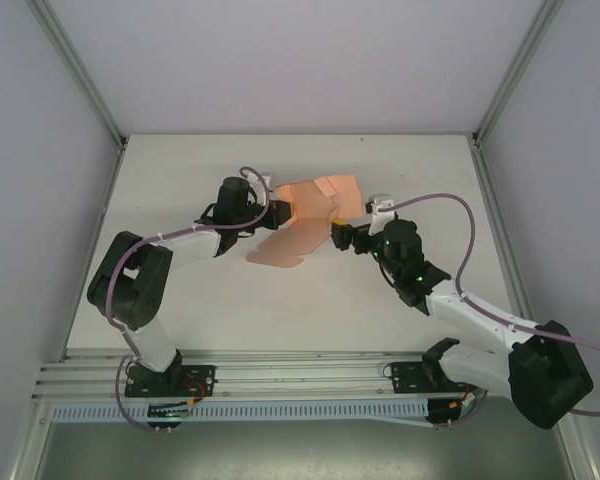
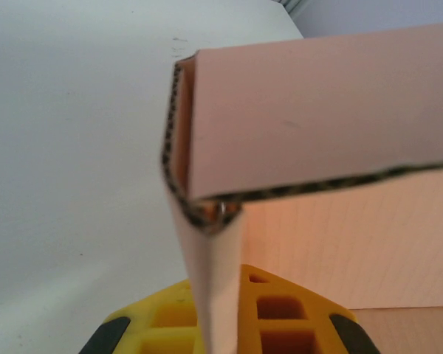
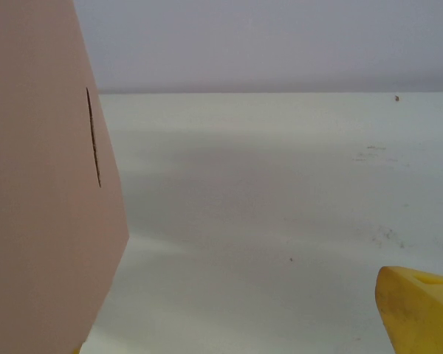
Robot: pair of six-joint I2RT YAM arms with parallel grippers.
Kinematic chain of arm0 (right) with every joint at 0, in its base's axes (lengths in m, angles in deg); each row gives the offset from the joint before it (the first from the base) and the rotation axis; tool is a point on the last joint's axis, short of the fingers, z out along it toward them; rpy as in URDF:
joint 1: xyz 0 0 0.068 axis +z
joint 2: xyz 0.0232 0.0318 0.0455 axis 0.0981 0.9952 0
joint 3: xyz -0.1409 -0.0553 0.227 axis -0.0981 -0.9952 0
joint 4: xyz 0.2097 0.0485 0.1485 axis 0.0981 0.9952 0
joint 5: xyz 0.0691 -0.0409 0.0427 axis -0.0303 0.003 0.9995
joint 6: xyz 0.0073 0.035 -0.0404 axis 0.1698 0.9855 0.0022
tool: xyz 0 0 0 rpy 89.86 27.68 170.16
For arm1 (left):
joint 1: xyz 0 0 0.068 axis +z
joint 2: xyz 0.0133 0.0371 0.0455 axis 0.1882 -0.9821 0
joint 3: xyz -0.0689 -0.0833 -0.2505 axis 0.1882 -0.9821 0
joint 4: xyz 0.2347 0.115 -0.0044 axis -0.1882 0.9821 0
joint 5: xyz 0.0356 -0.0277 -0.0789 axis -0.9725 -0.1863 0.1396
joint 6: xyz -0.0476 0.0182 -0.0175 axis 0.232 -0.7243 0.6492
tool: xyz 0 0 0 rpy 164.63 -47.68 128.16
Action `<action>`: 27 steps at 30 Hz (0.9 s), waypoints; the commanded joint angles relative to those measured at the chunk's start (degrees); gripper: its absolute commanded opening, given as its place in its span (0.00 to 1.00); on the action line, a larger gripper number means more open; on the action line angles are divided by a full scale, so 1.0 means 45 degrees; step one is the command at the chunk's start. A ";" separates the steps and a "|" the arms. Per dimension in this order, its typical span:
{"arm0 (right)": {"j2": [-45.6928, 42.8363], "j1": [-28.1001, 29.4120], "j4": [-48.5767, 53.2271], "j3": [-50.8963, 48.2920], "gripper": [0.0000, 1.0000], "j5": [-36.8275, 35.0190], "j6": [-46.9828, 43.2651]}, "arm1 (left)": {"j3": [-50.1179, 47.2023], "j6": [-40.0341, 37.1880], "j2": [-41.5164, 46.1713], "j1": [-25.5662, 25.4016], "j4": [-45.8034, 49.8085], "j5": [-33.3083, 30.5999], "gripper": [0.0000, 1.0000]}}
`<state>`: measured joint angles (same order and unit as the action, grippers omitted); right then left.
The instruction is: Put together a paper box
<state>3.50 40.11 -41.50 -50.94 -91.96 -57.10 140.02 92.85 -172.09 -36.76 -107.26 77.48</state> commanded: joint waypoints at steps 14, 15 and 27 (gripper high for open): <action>0.2944 0.0391 0.2632 0.2111 0.99 -0.0656 -0.1394 | 0.0144 -0.1762 -0.0390 -0.0160 0.0065 0.0435 0.00; 0.3032 0.0400 0.2740 0.2196 0.99 -0.0703 -0.1362 | 0.0103 -0.1870 -0.0347 -0.0170 0.0038 0.0527 0.00; 0.4423 0.0714 0.5488 0.4035 0.99 -0.2898 -0.0722 | -0.0373 -0.3538 0.0495 -0.0393 -0.0297 -0.0253 0.00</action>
<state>21.34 42.58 -18.81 -35.34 -99.50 -62.26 138.73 80.90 -173.55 -35.34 -104.86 69.00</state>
